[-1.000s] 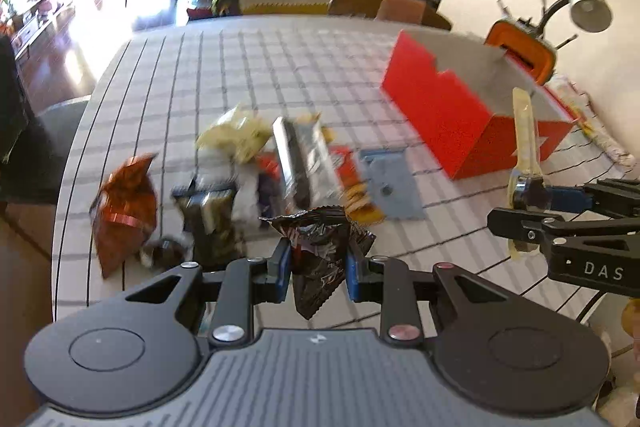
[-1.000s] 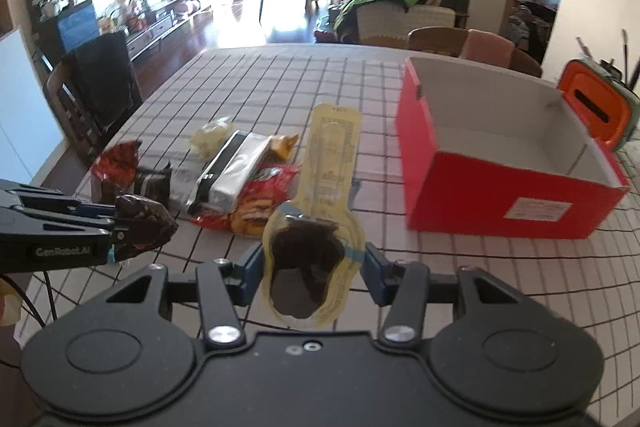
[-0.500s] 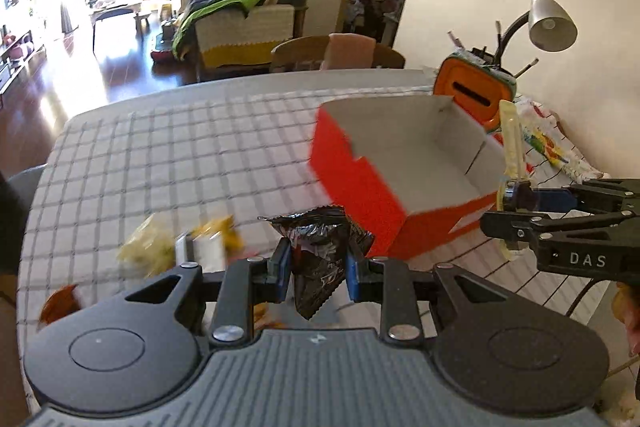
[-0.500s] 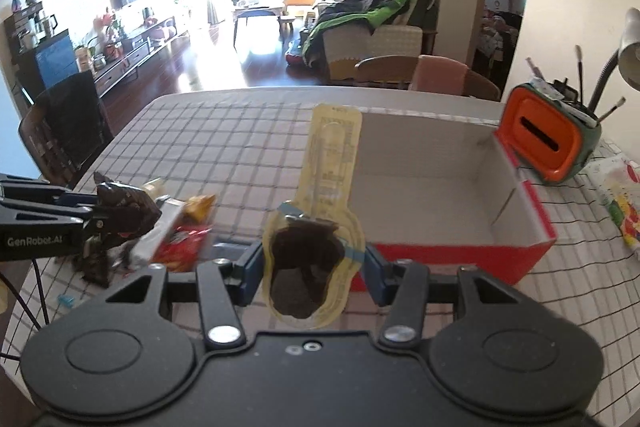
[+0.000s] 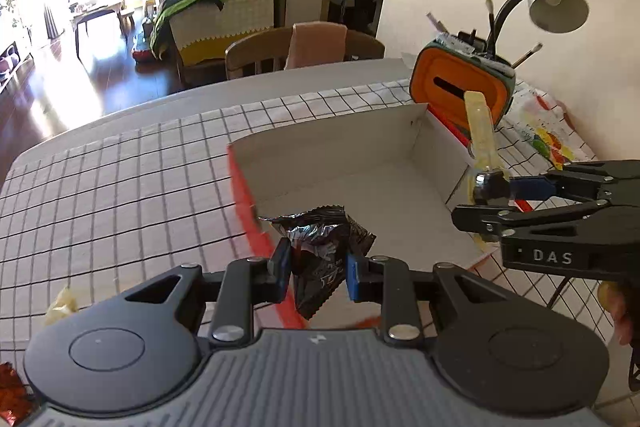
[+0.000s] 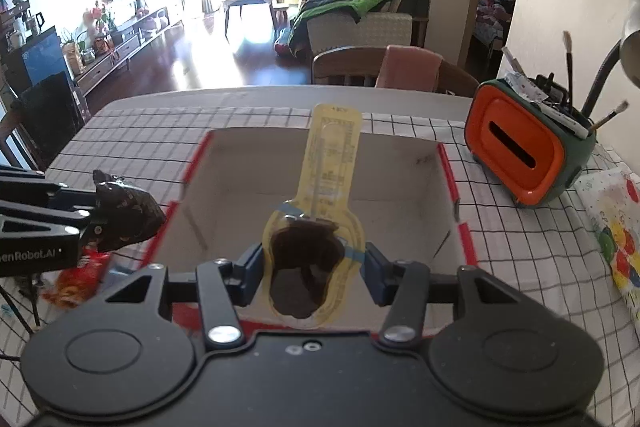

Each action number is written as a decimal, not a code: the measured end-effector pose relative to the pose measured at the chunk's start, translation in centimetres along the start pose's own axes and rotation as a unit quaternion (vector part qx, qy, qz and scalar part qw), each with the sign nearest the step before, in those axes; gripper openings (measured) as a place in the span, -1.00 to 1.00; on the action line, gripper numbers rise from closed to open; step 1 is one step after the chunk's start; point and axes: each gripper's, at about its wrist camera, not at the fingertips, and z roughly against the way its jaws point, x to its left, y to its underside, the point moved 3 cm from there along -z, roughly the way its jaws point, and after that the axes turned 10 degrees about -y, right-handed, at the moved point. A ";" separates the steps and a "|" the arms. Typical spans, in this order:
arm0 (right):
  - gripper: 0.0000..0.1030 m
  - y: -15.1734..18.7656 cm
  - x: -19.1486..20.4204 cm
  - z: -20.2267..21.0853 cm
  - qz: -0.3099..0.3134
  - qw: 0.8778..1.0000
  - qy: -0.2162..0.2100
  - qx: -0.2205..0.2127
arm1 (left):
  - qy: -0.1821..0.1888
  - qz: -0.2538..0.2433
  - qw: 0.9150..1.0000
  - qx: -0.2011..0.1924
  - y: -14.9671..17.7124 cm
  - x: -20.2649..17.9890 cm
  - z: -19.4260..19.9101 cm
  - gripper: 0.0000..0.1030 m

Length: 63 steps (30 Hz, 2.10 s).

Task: Organize snacks
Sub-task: 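Carry both held snacks over the open red box with both tools, then open the right tool to drop the tube snack while the left tool releases the wrapper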

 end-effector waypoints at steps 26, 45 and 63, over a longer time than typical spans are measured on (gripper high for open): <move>-0.02 2.6 -4.1 -10.1 0.012 0.979 -0.055 0.195 | -0.050 -0.041 0.981 0.181 -1.4 -5.4 -12.5 -0.50; 0.21 3.7 -3.0 -10.0 0.010 0.976 -0.051 0.213 | -0.052 -0.059 0.978 0.195 -0.2 -6.1 -13.6 -0.49; 0.53 0.2 -1.1 -2.2 -0.004 0.993 -0.056 0.102 | -0.014 -0.024 0.994 0.102 -1.2 -2.1 -5.4 -0.44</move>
